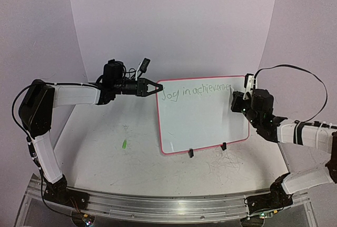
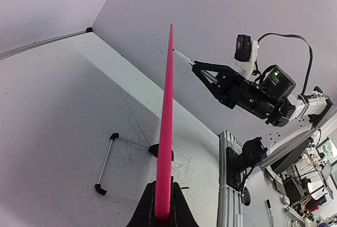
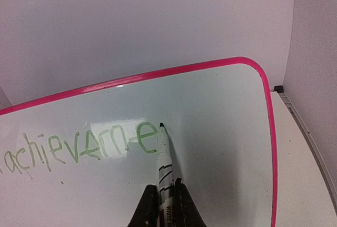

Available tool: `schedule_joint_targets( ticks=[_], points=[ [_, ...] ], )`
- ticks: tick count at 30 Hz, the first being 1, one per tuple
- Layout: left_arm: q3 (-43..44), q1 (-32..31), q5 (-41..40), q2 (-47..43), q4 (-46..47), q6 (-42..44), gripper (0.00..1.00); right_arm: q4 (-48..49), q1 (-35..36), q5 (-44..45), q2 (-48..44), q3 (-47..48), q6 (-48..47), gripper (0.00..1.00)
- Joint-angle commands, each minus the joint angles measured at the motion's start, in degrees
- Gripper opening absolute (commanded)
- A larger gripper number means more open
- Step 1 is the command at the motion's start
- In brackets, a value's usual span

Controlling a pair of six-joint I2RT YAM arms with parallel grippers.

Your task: Write a sentence on the whiteboard

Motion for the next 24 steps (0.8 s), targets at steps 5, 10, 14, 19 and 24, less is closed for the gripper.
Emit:
schedule_joint_targets(
  ticks=[5, 10, 14, 19, 24],
  points=[
    [-0.3, -1.4, -0.9, -1.8, -1.1, 2.9, 0.00, 0.2, -0.2, -1.3, -1.6, -1.8, 1.6, 0.00],
    [-0.3, -1.4, -0.9, -1.6, -1.1, 2.9, 0.00, -0.2, -0.2, -1.8, -2.5, -2.9, 2.1, 0.00],
    [-0.3, -1.5, -0.9, -1.4, -1.1, 2.9, 0.00, -0.2, -0.2, -1.5, -2.1, -2.3, 2.0, 0.00],
    [-0.3, -1.5, -0.9, -1.5, -1.1, 2.9, 0.00, 0.4, -0.2, -1.0, -1.0, -0.4, 1.3, 0.00],
    [-0.3, -1.5, -0.9, -1.5, -1.1, 3.0, 0.00, 1.1, -0.2, 0.1, -0.1, 1.7, 0.6, 0.00]
  ],
)
